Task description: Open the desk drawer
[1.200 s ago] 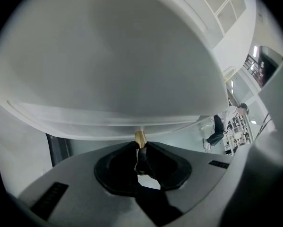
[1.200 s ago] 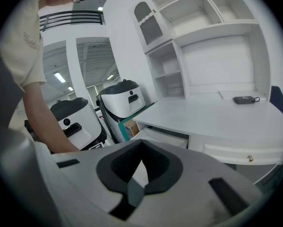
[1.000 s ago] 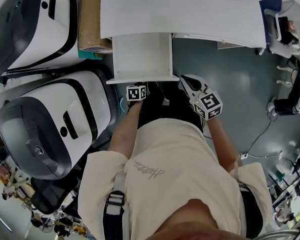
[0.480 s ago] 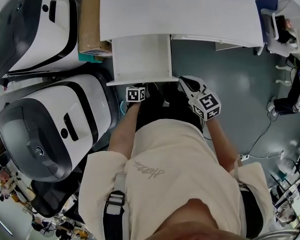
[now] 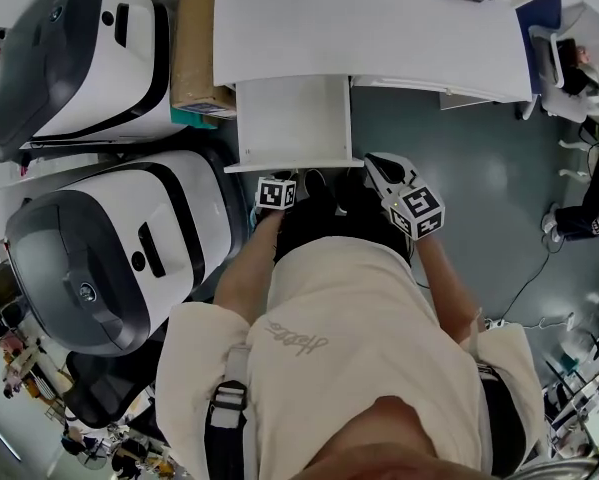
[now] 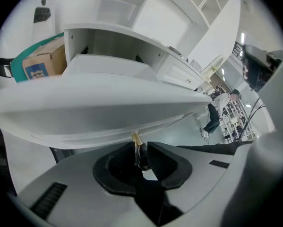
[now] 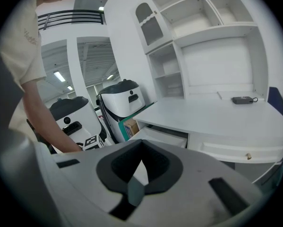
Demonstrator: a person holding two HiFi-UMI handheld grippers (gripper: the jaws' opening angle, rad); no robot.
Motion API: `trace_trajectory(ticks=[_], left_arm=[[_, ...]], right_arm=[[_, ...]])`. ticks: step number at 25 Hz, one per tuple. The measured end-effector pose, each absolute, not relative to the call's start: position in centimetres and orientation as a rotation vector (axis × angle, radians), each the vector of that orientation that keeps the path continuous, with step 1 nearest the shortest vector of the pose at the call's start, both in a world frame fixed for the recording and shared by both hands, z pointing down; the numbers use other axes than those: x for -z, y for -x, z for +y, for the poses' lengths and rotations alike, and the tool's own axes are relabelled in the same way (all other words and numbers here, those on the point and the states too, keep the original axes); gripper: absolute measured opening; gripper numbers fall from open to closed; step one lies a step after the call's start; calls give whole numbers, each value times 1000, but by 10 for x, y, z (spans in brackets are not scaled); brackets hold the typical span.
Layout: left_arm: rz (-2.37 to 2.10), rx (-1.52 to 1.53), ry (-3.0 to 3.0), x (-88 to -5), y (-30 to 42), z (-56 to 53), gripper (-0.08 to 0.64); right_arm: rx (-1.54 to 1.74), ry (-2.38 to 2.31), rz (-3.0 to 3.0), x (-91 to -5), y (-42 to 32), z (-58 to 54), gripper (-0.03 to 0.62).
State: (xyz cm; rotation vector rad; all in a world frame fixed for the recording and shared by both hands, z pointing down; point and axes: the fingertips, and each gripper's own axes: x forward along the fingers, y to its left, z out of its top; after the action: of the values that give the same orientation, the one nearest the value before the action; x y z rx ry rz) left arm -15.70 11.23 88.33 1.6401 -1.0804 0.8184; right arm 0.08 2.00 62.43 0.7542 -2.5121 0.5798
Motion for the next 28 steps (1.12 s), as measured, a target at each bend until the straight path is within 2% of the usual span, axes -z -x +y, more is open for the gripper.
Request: trace_trajectory(ticks=[14,25,28], left_arm=[[-1270,-719,-1608,-742,212,104,83],[-1475,-502,-1913,-600,218,10,83],[-1508,-458,-2006,-565,210,-14,83]], right_arm=[[-523,-692,-2565,-611,16,22,-2],[-636,-741,-2689,-539,37,-12,-2],[-545,-767,-2701,-514,39,-23,-2]])
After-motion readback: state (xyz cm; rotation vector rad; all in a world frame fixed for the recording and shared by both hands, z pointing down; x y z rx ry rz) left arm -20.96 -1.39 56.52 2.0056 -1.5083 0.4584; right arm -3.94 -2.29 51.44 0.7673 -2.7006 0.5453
